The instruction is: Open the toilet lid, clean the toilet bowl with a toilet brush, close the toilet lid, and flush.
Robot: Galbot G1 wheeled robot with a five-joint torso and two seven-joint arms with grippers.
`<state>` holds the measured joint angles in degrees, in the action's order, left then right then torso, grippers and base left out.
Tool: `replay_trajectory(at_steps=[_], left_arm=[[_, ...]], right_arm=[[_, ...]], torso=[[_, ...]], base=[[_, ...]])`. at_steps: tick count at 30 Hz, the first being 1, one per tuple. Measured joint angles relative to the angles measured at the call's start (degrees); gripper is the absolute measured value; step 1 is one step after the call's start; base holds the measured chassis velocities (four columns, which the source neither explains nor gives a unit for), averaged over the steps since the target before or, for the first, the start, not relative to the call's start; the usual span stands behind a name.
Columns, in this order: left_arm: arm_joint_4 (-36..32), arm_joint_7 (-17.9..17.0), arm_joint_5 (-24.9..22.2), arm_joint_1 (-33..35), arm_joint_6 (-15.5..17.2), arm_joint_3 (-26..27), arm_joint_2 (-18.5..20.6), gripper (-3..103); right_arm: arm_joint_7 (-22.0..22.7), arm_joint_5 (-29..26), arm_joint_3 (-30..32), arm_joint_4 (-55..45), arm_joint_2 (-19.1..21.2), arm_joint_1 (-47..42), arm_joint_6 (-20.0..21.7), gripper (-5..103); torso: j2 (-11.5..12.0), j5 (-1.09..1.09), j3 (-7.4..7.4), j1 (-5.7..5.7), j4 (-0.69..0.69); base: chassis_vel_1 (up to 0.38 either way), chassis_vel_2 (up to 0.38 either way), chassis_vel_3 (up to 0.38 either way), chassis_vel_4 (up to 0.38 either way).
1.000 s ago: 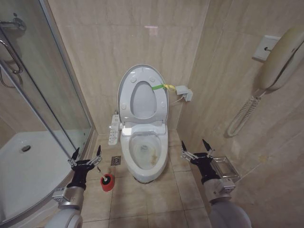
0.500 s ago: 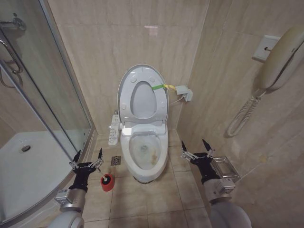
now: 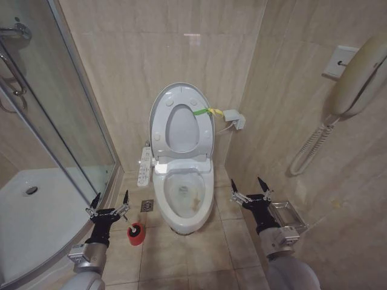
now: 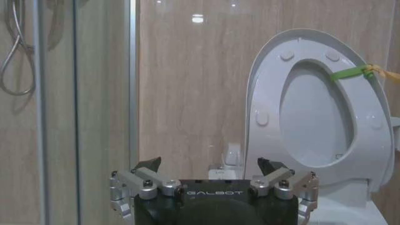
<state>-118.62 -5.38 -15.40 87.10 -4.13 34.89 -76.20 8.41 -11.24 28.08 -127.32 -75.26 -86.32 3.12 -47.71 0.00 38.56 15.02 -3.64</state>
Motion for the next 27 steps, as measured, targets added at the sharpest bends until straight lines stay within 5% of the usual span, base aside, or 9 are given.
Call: replay_trajectory(at_steps=[27], left_arm=[[1.37,0.18,0.17,-1.15,0.09,-0.8,-0.4,100]], right_arm=[[0.0,0.0,0.01,0.0,0.0,0.03,0.0,100]], torso=[[0.01,-0.02,0.02,0.06,-0.01]], base=[[-0.072,0.07,0.079,-0.076]])
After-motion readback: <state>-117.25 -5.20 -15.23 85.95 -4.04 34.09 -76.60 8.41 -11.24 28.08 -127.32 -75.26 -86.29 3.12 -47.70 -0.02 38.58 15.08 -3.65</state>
